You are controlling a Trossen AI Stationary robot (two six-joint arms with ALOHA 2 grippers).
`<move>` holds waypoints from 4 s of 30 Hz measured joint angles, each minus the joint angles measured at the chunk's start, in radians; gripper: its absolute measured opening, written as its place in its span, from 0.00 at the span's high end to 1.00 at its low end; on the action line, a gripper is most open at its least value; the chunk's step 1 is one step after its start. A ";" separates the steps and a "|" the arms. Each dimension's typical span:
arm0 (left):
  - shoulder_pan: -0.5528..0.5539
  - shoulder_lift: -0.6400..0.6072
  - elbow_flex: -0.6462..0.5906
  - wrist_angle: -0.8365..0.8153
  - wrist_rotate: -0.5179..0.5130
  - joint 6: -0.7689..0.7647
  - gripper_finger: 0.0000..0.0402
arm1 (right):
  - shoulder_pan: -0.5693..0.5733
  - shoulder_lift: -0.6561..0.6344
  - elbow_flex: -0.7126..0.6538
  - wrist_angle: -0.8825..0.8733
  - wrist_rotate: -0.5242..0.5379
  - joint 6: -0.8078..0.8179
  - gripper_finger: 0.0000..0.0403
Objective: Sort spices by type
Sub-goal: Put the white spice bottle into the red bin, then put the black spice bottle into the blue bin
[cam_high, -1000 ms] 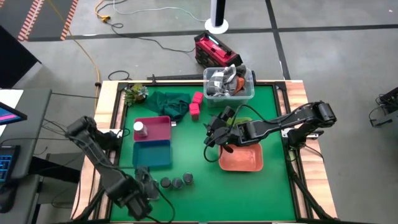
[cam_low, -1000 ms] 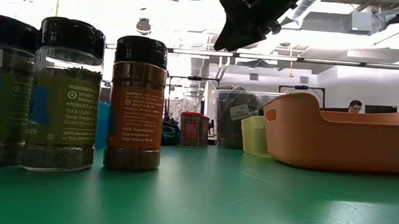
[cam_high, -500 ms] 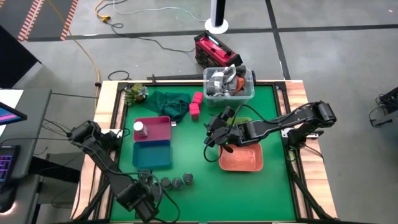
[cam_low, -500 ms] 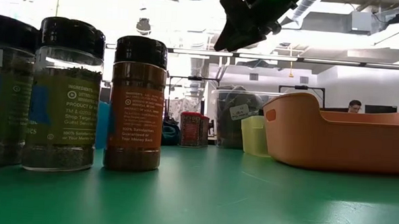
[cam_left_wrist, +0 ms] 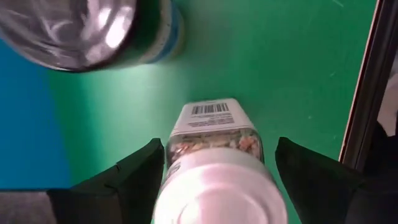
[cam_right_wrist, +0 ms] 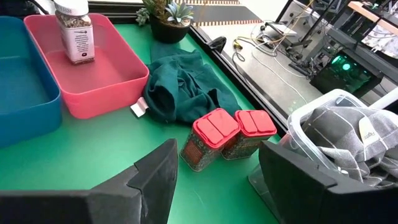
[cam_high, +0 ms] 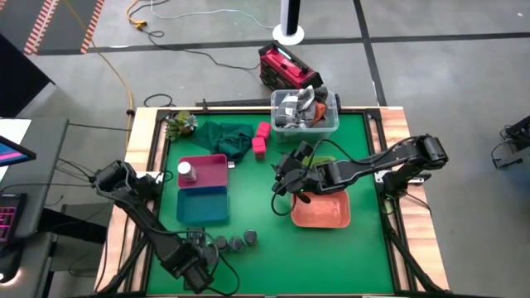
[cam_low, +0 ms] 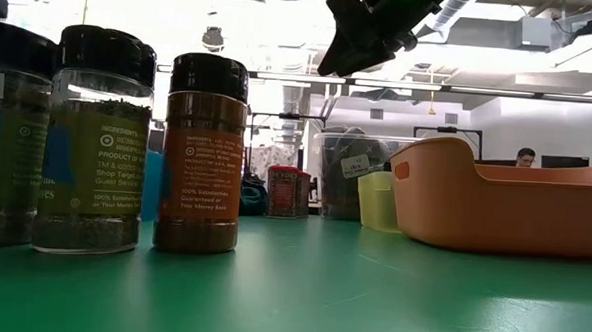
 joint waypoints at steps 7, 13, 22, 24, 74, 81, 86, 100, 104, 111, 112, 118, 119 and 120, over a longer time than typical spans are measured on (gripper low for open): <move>0.000 0.000 -0.034 0.027 0.013 0.003 0.43 | 0.000 0.000 0.000 0.000 0.000 0.000 0.37; 0.000 -0.001 -0.034 0.029 0.014 0.016 0.52 | 0.000 0.000 0.000 0.000 0.000 0.000 0.37; 0.028 -0.125 -0.035 -0.067 0.010 -0.005 0.52 | 0.000 0.000 0.000 0.000 0.000 0.003 0.37; 0.049 -0.187 -0.035 -0.085 -0.005 -0.011 0.52 | 0.000 0.000 0.000 0.001 0.000 0.003 0.37; 1.064 -0.512 -0.395 -0.101 -0.100 0.829 0.21 | 0.021 0.000 0.000 0.006 -0.004 -0.015 0.37; 1.064 -0.527 -0.310 -0.136 -0.136 0.882 0.24 | 0.021 0.000 0.000 0.006 -0.004 -0.015 0.37; 1.031 -0.575 -0.170 -0.133 -0.141 0.914 0.25 | 0.021 0.000 0.000 0.001 -0.004 -0.015 0.37; 0.299 -0.510 -0.098 0.034 -0.110 0.432 0.25 | 0.018 0.000 -0.012 -0.025 -0.004 -0.007 0.37; 0.181 -0.402 -0.077 0.074 -0.124 0.297 0.25 | 0.018 0.001 -0.017 -0.024 -0.005 0.000 0.37; 0.147 -0.184 0.045 -0.017 -0.101 0.232 0.25 | 0.018 0.001 -0.017 -0.007 -0.005 0.004 0.37; 0.147 -0.157 0.065 -0.042 -0.099 0.236 0.25 | 0.018 0.001 -0.017 -0.008 -0.005 0.004 0.37; 0.161 -0.067 0.117 -0.080 -0.100 0.306 0.25 | 0.019 0.001 -0.017 -0.009 -0.005 0.002 0.37; 0.165 -0.061 0.117 -0.079 -0.100 0.319 0.25 | 0.019 0.001 -0.017 -0.010 -0.005 -0.003 0.37; 0.169 -0.054 0.116 -0.079 -0.100 0.331 0.25 | 0.019 0.001 -0.017 -0.009 -0.005 -0.004 0.37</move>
